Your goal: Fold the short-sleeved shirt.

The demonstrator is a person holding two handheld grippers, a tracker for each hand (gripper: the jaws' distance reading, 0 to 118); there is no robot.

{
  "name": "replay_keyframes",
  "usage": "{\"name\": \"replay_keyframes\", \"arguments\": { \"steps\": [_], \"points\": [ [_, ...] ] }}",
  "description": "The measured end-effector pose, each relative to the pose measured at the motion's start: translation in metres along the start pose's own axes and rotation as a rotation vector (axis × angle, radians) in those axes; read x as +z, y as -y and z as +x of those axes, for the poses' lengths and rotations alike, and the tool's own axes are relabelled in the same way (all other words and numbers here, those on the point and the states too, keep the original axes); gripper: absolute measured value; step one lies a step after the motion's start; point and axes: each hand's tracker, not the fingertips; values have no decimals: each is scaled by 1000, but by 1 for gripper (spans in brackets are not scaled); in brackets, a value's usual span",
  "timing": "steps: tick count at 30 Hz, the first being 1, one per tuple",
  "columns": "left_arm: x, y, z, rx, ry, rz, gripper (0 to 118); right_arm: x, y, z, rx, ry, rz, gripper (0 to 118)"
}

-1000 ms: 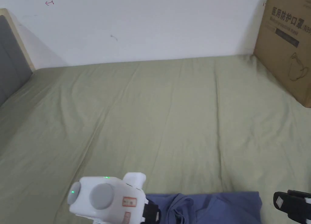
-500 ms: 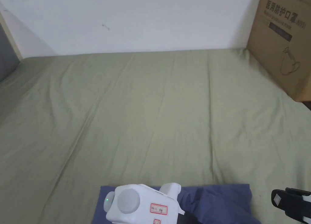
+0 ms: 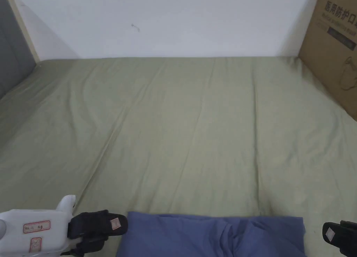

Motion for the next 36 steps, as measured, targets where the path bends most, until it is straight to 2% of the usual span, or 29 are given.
{"name": "replay_keyframes", "arguments": {
  "steps": [3, 5, 7, 9, 13, 14, 15, 16, 17, 18, 20, 22, 26, 27, 29, 30, 33, 35, 36],
  "points": [
    [-21, 5, -16, 98, 103, -44, 117, 0, 2, 1, -1, 15, -4, 0],
    [-43, 12, -26, 170, 220, -89, 118, -1, 4, 2, -10, 22, -20, 0],
    [-56, 13, -19, 155, 346, -44, 118, 0, 5, -1, -11, 33, -33, 0],
    [-82, 18, -15, 206, 456, -87, 118, 2, 5, -3, -1, 46, -37, 0],
    [-114, 25, 0, 120, 496, -162, 118, 3, 1, -8, 11, 60, -38, 0],
    [-114, 24, -2, 139, 494, -151, 116, 3, 0, -8, 11, 59, -38, 0],
    [-113, 24, -4, 163, 492, -137, 104, 3, -1, -9, 12, 58, -37, 0],
    [-111, 23, -7, 188, 423, -106, 53, 2, -1, -10, 14, 57, -37, 0],
    [-109, 24, -10, 182, 276, -97, 6, 1, -1, -12, 15, 56, -37, 0],
    [-113, 27, -10, 146, 79, -109, 7, -1, -1, -12, 15, 54, -37, 0],
    [-109, 28, 13, 154, 210, -85, 7, -4, -1, -14, 13, 42, -42, 0],
    [-91, 14, 12, -38, -6, -96, 7, -7, -2, -17, 14, 26, -46, 0],
    [-46, 11, 56, -192, -172, 7, 7, -9, -4, -25, 36, -2, -37, 0],
    [-34, 9, 65, -233, -287, 52, 7, -9, -4, -26, 38, -9, -34, 0],
    [-5, 10, 82, -257, -640, 134, 7, -9, -5, -27, 39, -30, -28, 0],
    [2, 10, 88, -266, -753, 155, 7, -8, -5, -27, 39, -36, -26, 0],
    [-1, 14, 101, -376, -799, 114, 7, -8, -3, -26, 38, -49, -22, 0],
    [-18, 16, 115, -374, -765, 82, 8, -7, -1, -23, 28, -56, -22, 0],
    [-27, 16, 121, -363, -695, 56, 8, -6, 0, -22, 22, -60, -21, 0]
  ]
}}
